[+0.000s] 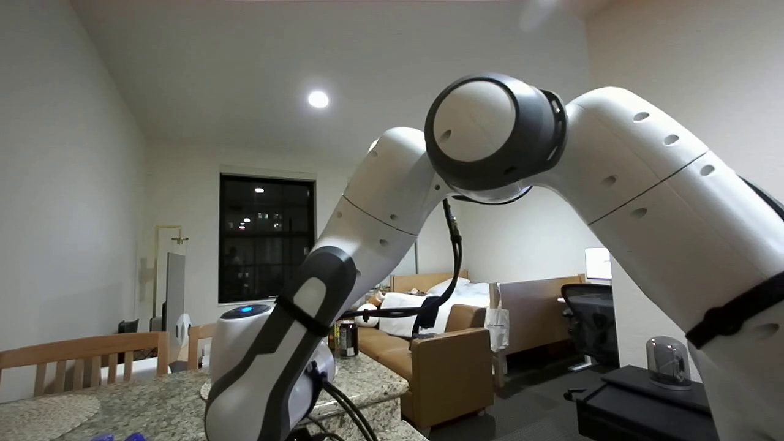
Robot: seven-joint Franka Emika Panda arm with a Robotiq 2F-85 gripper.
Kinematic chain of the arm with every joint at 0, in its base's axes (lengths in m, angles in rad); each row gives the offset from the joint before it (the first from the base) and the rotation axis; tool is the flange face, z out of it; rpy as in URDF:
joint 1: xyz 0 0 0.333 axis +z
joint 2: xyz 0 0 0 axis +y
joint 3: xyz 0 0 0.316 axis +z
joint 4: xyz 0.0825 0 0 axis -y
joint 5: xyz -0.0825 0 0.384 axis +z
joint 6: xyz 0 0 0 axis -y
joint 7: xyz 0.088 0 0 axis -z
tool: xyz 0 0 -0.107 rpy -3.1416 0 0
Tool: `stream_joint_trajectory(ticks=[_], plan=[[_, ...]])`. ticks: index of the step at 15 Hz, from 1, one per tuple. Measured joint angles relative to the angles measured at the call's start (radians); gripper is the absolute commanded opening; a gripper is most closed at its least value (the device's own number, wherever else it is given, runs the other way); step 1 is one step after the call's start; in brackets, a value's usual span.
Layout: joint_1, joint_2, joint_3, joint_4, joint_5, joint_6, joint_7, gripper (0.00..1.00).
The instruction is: Unfold the cloth on the counter
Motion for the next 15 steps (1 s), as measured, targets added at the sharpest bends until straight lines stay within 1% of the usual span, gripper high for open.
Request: stream_joint_trajectory(ticks=[1,2,3,4,5,6,12,15], plan=[[0.000,0.005,0.000,0.004,0.000,0.000,0.000,0.96],[0.001,0.009,0.000,0.007,0.000,0.000,0.000,0.73],[0.001,0.012,-0.001,0.011,0.000,-0.001,0.000,0.71],[0.002,0.015,-0.001,0.013,0.000,-0.001,0.000,0.68],[0.003,0.019,-0.002,0.016,0.000,-0.002,0.000,0.61],[0.004,0.022,-0.002,0.019,0.001,-0.004,0.000,0.53],[0.006,0.031,-0.004,0.029,0.003,-0.011,0.000,0.14],[0.011,0.031,-0.012,0.035,0.003,-0.016,0.000,0.09]])
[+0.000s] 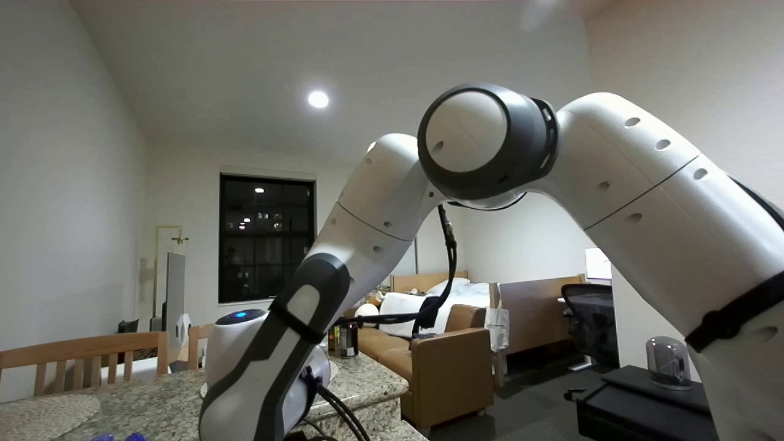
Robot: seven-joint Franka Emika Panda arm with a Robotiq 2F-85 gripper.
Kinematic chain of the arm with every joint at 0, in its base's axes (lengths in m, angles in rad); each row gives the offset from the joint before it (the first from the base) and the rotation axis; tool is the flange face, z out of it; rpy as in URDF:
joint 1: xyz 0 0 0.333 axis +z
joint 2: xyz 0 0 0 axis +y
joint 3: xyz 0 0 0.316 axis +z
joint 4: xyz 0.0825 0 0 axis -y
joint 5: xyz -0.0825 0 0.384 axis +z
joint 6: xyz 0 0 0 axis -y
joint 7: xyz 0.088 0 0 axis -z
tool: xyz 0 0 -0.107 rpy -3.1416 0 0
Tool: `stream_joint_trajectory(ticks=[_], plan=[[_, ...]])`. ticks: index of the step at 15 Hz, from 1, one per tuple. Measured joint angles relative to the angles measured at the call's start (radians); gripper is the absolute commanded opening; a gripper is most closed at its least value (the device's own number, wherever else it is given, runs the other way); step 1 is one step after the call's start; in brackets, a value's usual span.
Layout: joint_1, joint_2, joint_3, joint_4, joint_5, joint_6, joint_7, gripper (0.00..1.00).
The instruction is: Unfold the cloth on the counter
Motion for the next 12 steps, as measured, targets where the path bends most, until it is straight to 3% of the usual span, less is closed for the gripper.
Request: stream_joint_trajectory(ticks=[1,10,11,12], plan=[[0.001,0.000,-0.002,0.002,0.000,-0.004,0.000,0.21],[0.002,0.000,-0.006,0.011,0.000,-0.027,0.001,0.21],[0.002,0.000,-0.006,0.011,0.000,-0.027,0.001,0.11],[0.002,0.000,-0.006,0.011,0.000,-0.027,0.001,0.10]])
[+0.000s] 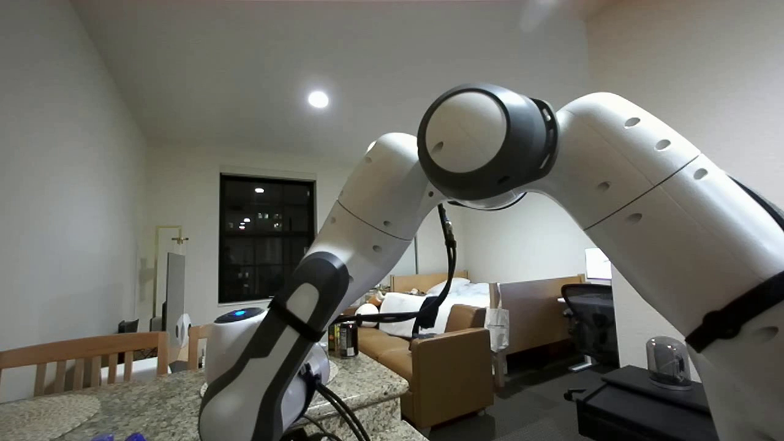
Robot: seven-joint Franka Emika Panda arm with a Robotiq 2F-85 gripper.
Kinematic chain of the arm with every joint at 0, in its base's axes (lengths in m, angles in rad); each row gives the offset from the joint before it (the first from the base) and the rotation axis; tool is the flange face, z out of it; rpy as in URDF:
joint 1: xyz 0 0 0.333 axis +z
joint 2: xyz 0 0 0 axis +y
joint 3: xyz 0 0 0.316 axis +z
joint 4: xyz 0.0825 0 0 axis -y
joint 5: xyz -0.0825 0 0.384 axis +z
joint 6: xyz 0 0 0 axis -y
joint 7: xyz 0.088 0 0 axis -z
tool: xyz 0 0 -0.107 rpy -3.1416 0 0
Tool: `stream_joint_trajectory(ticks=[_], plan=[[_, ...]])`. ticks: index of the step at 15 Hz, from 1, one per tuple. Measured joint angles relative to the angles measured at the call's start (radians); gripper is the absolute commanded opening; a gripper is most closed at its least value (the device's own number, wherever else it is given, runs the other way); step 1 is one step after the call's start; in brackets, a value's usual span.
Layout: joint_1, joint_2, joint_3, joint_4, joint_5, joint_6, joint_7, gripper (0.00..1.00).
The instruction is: Unfold the cloth on the counter
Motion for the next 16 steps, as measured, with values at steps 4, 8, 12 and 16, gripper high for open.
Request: stream_joint_trajectory(ticks=[4,8,12,16], plan=[[0.005,0.000,0.000,0.000,-0.001,0.002,0.000,0.11],[0.023,-0.006,-0.011,0.001,-0.001,0.002,0.000,0.11],[0.042,-0.022,-0.029,0.001,-0.004,0.003,0.014,0.11],[0.054,-0.045,-0.047,0.001,-0.015,0.002,0.038,0.11]])
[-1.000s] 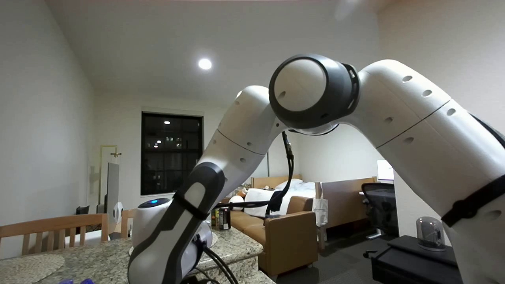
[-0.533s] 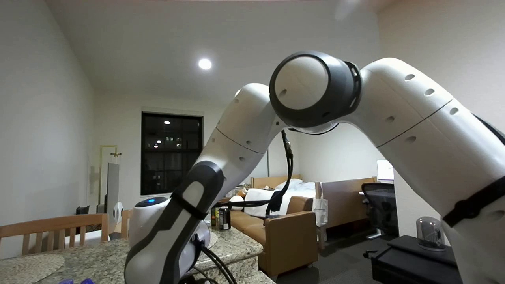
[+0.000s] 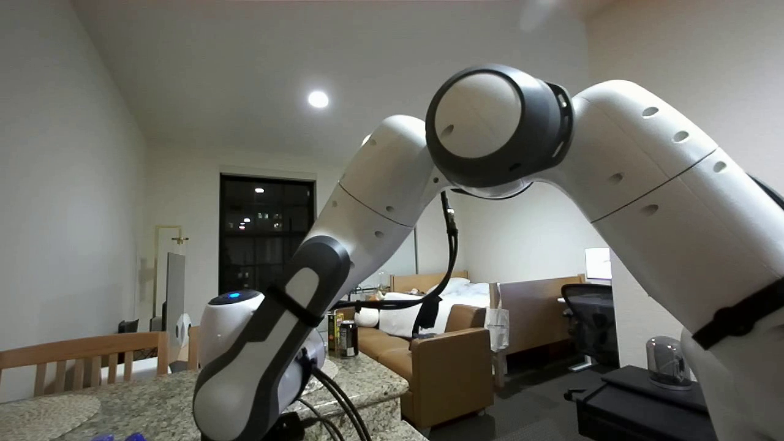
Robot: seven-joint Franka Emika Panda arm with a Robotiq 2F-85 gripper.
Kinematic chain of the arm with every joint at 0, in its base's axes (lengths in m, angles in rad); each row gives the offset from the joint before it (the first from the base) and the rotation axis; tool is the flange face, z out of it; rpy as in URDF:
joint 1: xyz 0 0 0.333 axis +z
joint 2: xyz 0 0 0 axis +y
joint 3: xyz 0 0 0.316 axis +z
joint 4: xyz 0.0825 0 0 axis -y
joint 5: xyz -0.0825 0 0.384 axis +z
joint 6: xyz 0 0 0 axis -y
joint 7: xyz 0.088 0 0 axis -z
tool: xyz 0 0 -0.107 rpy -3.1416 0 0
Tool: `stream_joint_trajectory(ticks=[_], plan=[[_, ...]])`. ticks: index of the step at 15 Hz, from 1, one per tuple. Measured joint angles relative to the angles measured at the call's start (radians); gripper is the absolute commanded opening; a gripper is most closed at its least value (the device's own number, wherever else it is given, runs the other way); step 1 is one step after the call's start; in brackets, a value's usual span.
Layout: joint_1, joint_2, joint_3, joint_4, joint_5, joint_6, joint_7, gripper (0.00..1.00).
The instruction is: Unfold the cloth on the counter
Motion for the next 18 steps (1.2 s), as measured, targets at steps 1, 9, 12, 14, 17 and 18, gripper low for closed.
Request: stream_joint_trajectory(ticks=[1,9,12,14,17,18], plan=[[0.001,-0.006,-0.003,0.000,-0.006,-0.001,0.000,0.11],[-0.007,-0.039,-0.037,0.005,-0.047,-0.001,0.001,0.11],[-0.022,-0.043,-0.047,0.026,-0.047,-0.009,0.001,0.10],[-0.041,-0.043,-0.047,0.045,-0.047,-0.026,0.000,0.10],[-0.080,-0.059,-0.039,0.061,-0.046,-0.072,-0.003,0.10],[-0.098,-0.070,-0.033,0.061,-0.046,-0.090,-0.006,0.10]])
